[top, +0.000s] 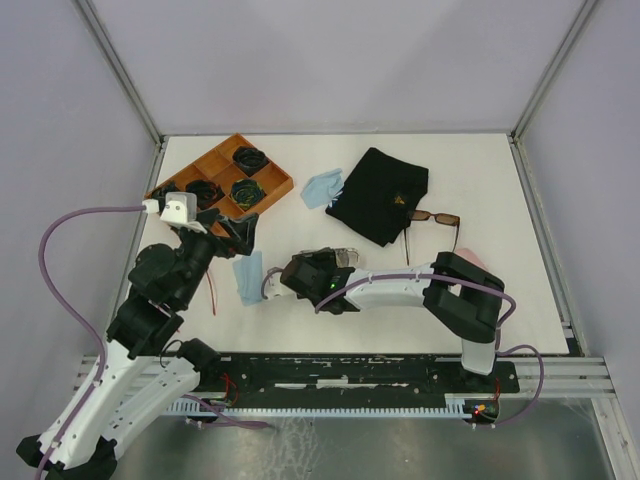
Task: Organize the sunglasses
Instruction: Place the sunglasses case at the center of the board.
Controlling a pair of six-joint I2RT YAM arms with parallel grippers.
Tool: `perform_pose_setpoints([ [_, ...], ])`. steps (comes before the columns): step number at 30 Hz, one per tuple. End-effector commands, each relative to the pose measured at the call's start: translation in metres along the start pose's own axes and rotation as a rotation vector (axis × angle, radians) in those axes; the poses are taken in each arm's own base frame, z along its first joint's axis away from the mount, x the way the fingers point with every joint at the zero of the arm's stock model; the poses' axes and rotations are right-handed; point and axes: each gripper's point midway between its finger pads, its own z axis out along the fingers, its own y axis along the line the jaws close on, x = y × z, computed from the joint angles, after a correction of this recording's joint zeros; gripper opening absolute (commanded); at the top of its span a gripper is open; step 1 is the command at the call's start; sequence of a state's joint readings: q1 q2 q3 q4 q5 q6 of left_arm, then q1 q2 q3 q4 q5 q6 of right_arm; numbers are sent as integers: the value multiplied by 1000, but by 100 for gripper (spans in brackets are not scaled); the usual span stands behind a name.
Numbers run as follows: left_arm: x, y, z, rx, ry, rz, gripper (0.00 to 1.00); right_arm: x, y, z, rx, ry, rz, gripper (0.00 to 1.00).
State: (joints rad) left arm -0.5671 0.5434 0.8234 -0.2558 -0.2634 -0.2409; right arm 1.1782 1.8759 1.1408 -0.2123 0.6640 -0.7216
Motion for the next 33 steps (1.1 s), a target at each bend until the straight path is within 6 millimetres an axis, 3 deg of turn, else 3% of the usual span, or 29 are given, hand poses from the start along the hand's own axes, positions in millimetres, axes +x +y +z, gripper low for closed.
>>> perform_pose_setpoints([
  [1,-5,0,3,0,-15,28,99,-5,-10,-2,54,-14,54,48],
  [12,0,-5,8,19,0,21,99,-1,-8,-19,10,-61,109,79],
  [22,2,-5,8,22,6,12,99,-2,2,-41,-25,-108,131,88],
  [29,7,-6,9,27,16,-1,99,-6,11,-79,-98,-172,203,92],
  [33,15,-8,12,33,33,-18,99,-8,12,-105,-156,-249,361,93],
])
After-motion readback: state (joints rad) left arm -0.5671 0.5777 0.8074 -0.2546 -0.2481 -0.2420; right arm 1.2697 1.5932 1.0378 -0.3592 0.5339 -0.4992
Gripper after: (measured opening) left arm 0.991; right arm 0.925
